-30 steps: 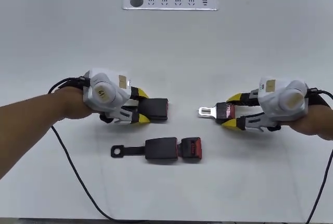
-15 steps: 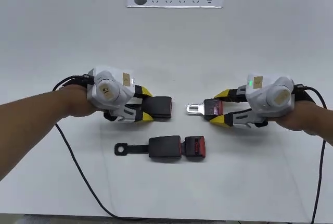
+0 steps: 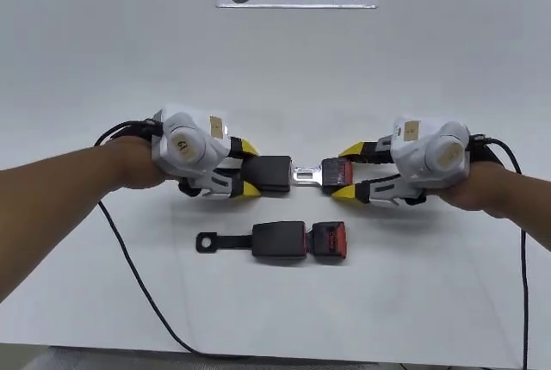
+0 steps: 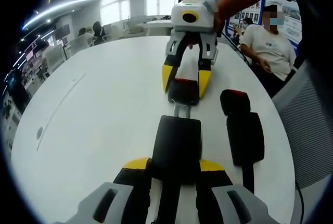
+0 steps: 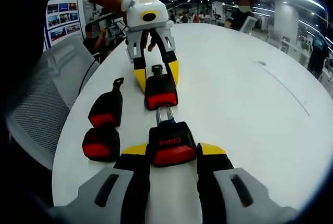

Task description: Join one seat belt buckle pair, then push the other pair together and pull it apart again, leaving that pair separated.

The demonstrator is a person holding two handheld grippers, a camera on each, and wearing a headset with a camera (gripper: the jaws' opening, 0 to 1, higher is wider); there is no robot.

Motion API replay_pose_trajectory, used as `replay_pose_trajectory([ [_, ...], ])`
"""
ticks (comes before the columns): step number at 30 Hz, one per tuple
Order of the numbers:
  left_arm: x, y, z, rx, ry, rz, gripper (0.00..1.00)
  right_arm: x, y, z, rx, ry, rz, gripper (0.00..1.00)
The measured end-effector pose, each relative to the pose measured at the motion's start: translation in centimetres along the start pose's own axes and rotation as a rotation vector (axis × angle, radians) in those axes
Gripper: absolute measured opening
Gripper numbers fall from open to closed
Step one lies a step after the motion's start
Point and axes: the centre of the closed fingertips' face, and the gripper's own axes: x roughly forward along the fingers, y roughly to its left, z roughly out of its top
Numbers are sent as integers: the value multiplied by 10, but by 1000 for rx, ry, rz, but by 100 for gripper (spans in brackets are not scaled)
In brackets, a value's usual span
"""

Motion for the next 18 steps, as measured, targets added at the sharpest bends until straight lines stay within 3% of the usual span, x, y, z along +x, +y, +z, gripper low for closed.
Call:
replay_pose_trajectory([
  [10, -1, -2, 1, -2, 11, 4, 34, 9, 3, 14, -1, -41, 19, 34],
  [18, -2, -3, 0, -9, 14, 7, 34, 8, 2, 12, 3, -46, 19, 34],
])
